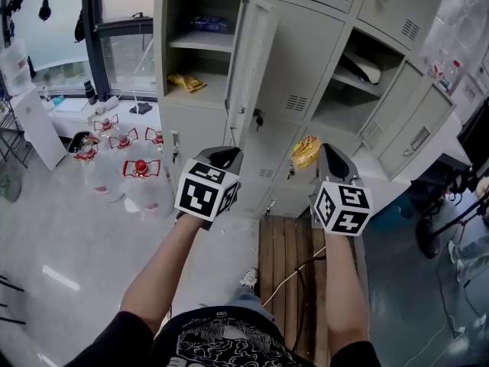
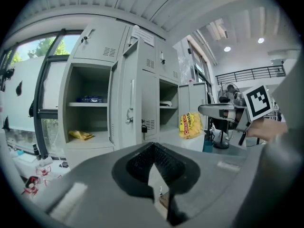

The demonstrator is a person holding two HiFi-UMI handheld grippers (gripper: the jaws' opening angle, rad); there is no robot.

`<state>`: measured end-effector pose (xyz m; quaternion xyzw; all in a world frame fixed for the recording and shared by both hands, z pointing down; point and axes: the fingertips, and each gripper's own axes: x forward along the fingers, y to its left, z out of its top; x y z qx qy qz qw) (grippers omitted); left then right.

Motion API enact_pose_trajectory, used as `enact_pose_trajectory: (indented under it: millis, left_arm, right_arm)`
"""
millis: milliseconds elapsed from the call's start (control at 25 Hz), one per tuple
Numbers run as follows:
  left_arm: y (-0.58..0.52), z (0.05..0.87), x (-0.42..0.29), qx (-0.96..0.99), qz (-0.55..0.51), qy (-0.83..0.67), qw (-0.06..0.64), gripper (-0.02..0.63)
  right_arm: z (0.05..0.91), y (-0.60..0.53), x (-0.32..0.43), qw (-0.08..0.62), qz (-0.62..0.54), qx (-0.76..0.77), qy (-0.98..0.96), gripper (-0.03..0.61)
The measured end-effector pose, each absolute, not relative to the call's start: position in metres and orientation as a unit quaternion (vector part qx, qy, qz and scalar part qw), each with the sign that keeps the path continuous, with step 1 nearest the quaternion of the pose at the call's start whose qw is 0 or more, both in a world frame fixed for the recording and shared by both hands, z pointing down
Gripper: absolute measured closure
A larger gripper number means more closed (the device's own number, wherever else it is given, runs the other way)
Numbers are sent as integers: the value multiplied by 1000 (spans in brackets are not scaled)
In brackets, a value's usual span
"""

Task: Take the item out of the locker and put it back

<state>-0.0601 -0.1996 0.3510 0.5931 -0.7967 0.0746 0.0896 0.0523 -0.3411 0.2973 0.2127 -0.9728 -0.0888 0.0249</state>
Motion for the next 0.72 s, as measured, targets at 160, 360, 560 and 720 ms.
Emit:
enact_pose_trajectory:
  millis: [160,360,560,720]
  left_arm:
    - [-184,347,-67,579,68,-807,88,614]
    - [-167,342,-76,563,61,-820,85,614]
    - [-152,340,-83,549,57,-829,85,614]
    - [-139,336,-90,537,56,-838,82,614]
  right_arm:
    - [294,-318,45,21,-96,189,-977,554]
    - [286,-293,34,15,-108,159,-981,554]
    - [282,-266,25,9,-120,129,-984,554]
    - [276,-247,17,1,-127,105,-986,554]
